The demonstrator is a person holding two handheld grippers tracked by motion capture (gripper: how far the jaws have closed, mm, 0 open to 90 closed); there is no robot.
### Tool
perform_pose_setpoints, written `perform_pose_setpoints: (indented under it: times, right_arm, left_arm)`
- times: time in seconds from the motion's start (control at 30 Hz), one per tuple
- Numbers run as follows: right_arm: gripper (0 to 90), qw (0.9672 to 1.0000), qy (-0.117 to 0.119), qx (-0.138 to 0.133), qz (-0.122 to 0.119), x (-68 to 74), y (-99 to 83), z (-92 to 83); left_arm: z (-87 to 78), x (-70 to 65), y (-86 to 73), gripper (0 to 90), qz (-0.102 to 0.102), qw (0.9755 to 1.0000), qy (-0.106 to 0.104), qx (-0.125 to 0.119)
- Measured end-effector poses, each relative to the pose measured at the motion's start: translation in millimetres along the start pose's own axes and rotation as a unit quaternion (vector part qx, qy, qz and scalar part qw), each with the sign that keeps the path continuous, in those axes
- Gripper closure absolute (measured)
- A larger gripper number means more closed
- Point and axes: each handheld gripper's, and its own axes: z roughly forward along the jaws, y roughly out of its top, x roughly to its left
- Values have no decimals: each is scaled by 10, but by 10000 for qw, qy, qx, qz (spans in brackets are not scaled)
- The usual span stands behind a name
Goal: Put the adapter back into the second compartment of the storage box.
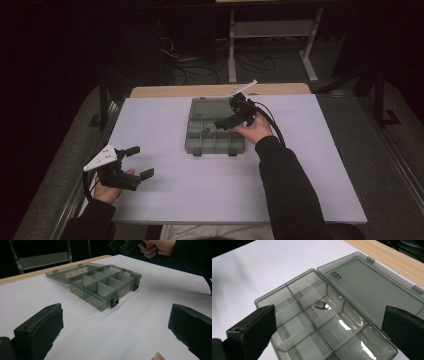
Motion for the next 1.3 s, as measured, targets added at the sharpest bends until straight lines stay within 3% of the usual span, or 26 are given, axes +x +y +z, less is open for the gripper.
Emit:
perform_pose_setpoints:
  times: [0.57,0.87,1.3]
  right_arm:
    - [0,9998,43,-145,-146,34,-133,-194]
    - [0,9995,63,-275,-133,57,-303,-364]
    - [0,9990,131,-374,-188,108,-500,-424]
  left_arm:
    - [0,-2,-1,0,0,10000,15,14]
    - [-1,-4,-1,0,-1,10000,29,20]
    - [0,-5,-2,0,-2,10000,43,27]
